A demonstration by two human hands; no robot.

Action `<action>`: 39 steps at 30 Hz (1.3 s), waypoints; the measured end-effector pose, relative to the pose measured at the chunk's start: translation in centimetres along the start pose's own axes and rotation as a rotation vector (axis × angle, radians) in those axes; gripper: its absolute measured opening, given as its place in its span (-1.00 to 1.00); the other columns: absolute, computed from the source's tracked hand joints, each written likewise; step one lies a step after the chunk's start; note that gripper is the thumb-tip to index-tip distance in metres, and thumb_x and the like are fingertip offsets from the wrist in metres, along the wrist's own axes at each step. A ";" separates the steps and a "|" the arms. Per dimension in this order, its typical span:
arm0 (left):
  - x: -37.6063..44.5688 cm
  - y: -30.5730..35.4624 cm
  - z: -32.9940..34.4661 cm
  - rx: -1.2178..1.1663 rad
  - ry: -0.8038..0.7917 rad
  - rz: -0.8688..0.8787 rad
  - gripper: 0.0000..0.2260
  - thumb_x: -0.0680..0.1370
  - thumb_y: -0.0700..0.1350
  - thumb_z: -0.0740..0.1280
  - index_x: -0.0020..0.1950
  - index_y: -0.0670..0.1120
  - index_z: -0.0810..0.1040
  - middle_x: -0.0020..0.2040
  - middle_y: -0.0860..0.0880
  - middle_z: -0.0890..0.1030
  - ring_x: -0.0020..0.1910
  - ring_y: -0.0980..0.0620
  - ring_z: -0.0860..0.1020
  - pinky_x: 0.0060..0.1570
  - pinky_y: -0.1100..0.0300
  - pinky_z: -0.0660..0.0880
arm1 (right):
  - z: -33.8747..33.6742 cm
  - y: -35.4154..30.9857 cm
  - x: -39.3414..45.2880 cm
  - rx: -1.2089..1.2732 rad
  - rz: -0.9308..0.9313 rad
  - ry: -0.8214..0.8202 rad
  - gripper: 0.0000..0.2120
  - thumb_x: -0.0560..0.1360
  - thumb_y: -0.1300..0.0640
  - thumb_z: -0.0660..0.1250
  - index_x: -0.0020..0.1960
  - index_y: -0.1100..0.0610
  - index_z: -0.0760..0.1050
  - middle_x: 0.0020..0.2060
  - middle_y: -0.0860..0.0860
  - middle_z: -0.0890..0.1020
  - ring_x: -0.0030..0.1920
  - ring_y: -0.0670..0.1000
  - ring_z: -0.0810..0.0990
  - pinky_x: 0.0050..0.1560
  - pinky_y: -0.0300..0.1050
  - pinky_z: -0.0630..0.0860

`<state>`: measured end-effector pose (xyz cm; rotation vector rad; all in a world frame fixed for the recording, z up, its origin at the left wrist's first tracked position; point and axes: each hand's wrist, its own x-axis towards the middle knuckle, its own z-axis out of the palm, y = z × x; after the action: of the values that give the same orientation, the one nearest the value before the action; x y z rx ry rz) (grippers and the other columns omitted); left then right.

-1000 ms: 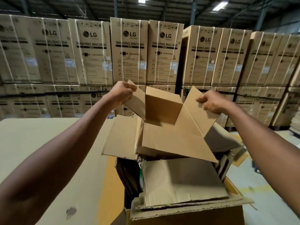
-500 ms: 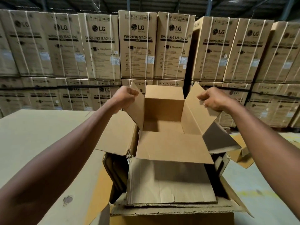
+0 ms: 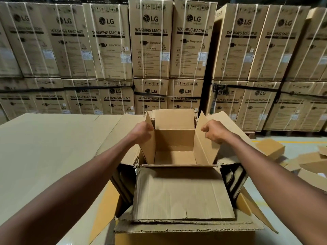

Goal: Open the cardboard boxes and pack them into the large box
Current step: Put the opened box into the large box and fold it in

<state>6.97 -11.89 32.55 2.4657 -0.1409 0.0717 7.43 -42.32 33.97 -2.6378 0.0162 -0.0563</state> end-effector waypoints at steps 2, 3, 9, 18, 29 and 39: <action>0.2 -0.7 1.1 0.054 -0.026 -0.012 -0.57 0.56 -0.43 0.25 0.41 -0.19 0.52 0.41 -0.14 0.53 0.38 -0.09 0.51 0.21 0.19 0.50 | 1.2 0.0 0.1 -0.001 0.010 -0.007 -0.55 0.53 0.46 0.28 0.38 0.23 0.54 0.34 0.14 0.59 0.34 0.15 0.56 0.30 -0.02 0.53; 0.3 -1.0 1.6 0.075 -0.036 -0.018 -0.56 0.55 -0.43 0.24 0.41 -0.18 0.52 0.40 -0.14 0.53 0.39 -0.09 0.50 0.21 0.19 0.50 | 1.8 0.0 0.1 -0.004 0.011 -0.007 -0.55 0.53 0.47 0.28 0.38 0.24 0.54 0.34 0.15 0.59 0.34 0.15 0.56 0.31 -0.02 0.52; 0.4 -1.9 3.8 0.133 -0.047 -0.004 -0.52 0.53 -0.43 0.20 0.43 -0.19 0.50 0.40 -0.18 0.53 0.39 -0.12 0.49 0.33 0.10 0.48 | 4.9 0.5 0.2 -0.077 0.000 -0.017 -0.55 0.52 0.48 0.25 0.36 0.23 0.55 0.34 0.15 0.59 0.33 0.14 0.57 0.32 0.00 0.52; 0.3 -2.6 6.0 0.333 -0.100 0.041 -0.64 0.53 -0.36 0.31 0.33 -0.20 0.56 0.20 -0.19 0.61 0.17 -0.15 0.60 0.11 0.03 0.60 | 7.8 0.8 -0.3 -0.159 0.010 -0.048 -0.52 0.53 0.45 0.27 0.41 0.17 0.52 0.39 0.14 0.54 0.38 0.17 0.53 0.35 0.01 0.48; -0.9 -2.0 6.6 0.566 -0.137 0.069 -0.80 0.51 -0.33 0.25 0.09 -0.24 0.58 0.04 -0.22 0.63 0.03 -0.27 0.65 -0.17 -0.01 0.55 | 8.3 0.4 -2.1 -0.313 -0.019 -0.058 -0.62 0.52 0.38 0.26 0.31 0.22 0.55 0.25 0.21 0.58 0.20 0.24 0.60 0.20 0.08 0.57; -1.2 -2.8 6.3 0.740 -0.002 0.220 -0.77 0.52 -0.22 0.29 0.15 -0.17 0.60 0.08 -0.14 0.66 0.21 -0.20 0.50 0.27 -0.07 0.43 | 7.2 -0.3 -2.8 -0.500 -0.047 -0.005 -0.63 0.52 0.19 0.38 0.32 0.18 0.55 0.23 0.21 0.55 0.25 0.24 0.50 0.20 0.05 0.51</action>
<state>6.18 -13.58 25.81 3.1754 -0.4547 0.2552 4.99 -38.59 27.73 -3.1387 -0.0393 -0.0686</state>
